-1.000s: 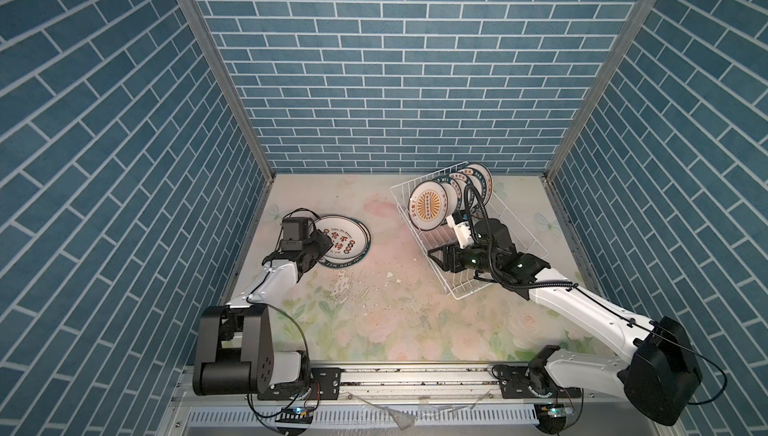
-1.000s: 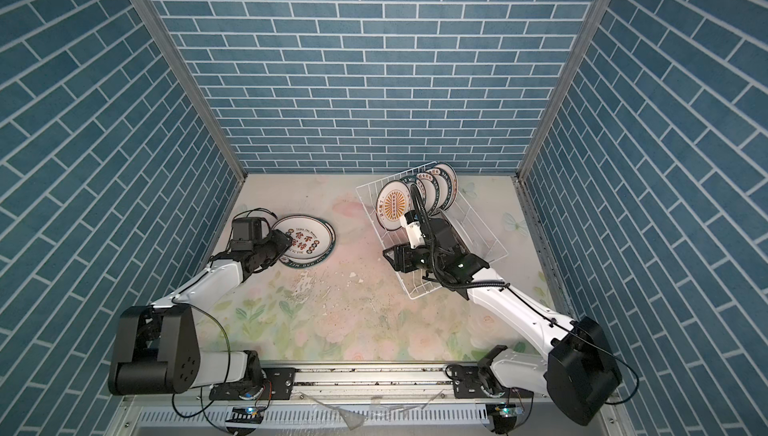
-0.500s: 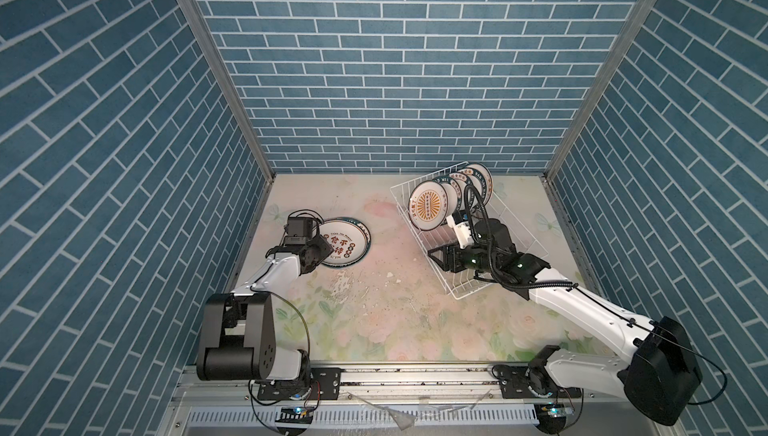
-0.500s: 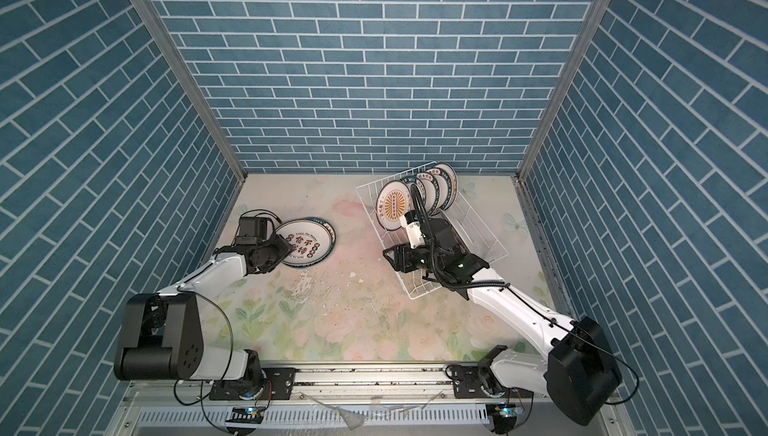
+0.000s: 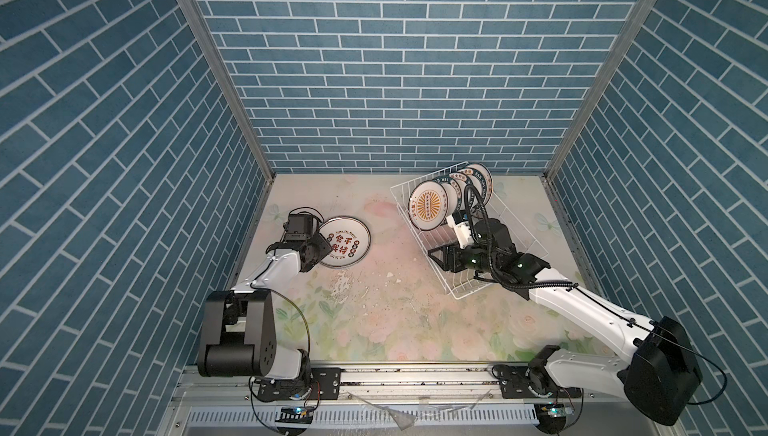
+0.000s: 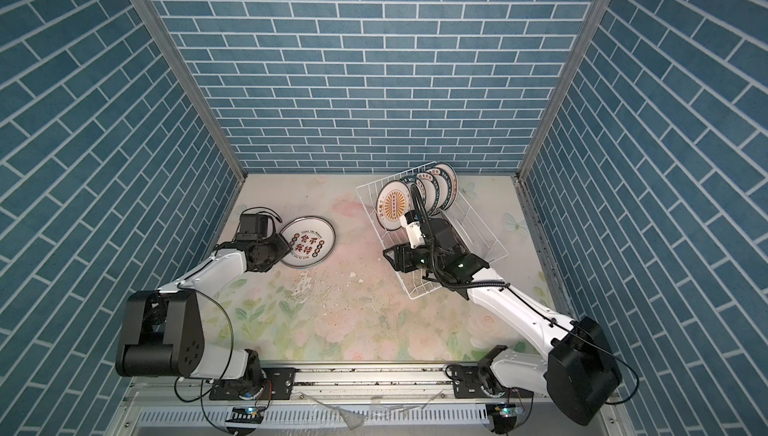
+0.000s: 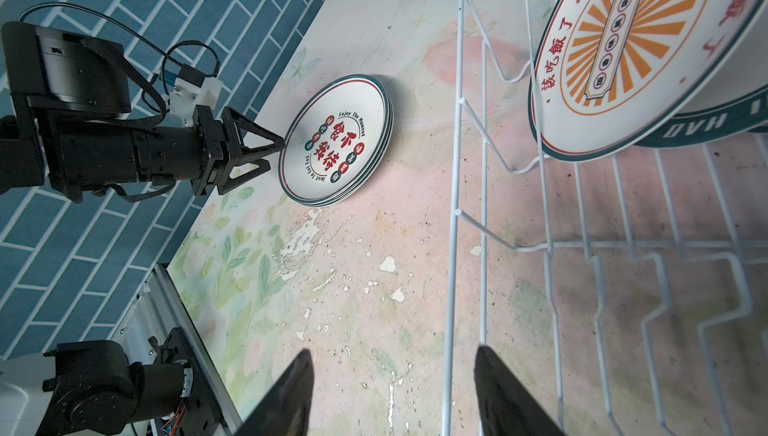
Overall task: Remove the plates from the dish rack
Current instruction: 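Lower the plate flat onto the stack and open the left gripper, then raise the left gripper off the stack while the right gripper reaches into the rack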
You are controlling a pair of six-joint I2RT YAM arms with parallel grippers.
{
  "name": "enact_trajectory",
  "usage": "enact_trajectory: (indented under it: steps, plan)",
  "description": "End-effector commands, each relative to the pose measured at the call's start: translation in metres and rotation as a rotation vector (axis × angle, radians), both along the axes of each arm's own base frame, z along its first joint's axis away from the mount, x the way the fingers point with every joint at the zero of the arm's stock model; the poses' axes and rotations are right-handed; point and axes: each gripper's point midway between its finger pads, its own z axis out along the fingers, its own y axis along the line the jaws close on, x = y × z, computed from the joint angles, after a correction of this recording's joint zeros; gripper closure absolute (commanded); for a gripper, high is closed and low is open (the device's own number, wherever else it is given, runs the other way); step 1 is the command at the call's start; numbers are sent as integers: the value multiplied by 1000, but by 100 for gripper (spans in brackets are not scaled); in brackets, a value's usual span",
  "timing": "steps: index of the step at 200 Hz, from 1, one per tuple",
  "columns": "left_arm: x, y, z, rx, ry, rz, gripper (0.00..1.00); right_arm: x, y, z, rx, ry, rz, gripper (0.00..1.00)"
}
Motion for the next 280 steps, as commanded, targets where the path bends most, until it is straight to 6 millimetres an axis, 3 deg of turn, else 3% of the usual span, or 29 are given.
enact_trajectory:
  steps: [1,26,52,59,79,88,136,149,158,168,218,254,280]
  plan:
    - [0,-1,-1,24,12,-20,35,3,3,23,7,-60,15,38]
    - [-1,-1,6,19,-19,-22,32,6,-2,25,-17,-78,-7,38]
    - [0,-6,25,12,-91,-51,27,9,-17,29,-77,-120,-59,37]
    - [-1,-8,29,11,-110,-56,12,11,-23,31,-93,-133,-76,37]
    - [-1,-11,41,6,-166,-65,9,10,-35,43,-118,-181,-110,36]
    - [-1,-13,45,2,-181,-69,1,11,-42,48,-133,-204,-133,36]
    - [2,-37,55,15,-197,-162,1,16,-90,67,-271,-294,-305,32]
    - [2,-47,60,61,-199,-199,1,16,-100,68,-315,-308,-334,17]
    - [2,-53,62,95,-197,-221,1,16,-106,69,-333,-317,-356,15]
    - [2,-62,63,111,-202,-252,1,16,-110,69,-347,-319,-364,1]
    - [-2,-89,68,153,-218,-351,1,20,-123,55,-457,-293,-401,1]
    - [-8,-131,85,192,-255,-500,1,25,-122,39,-529,-252,-390,1]
    - [-11,-145,88,257,-245,-551,1,29,-124,30,-581,-235,-392,2]
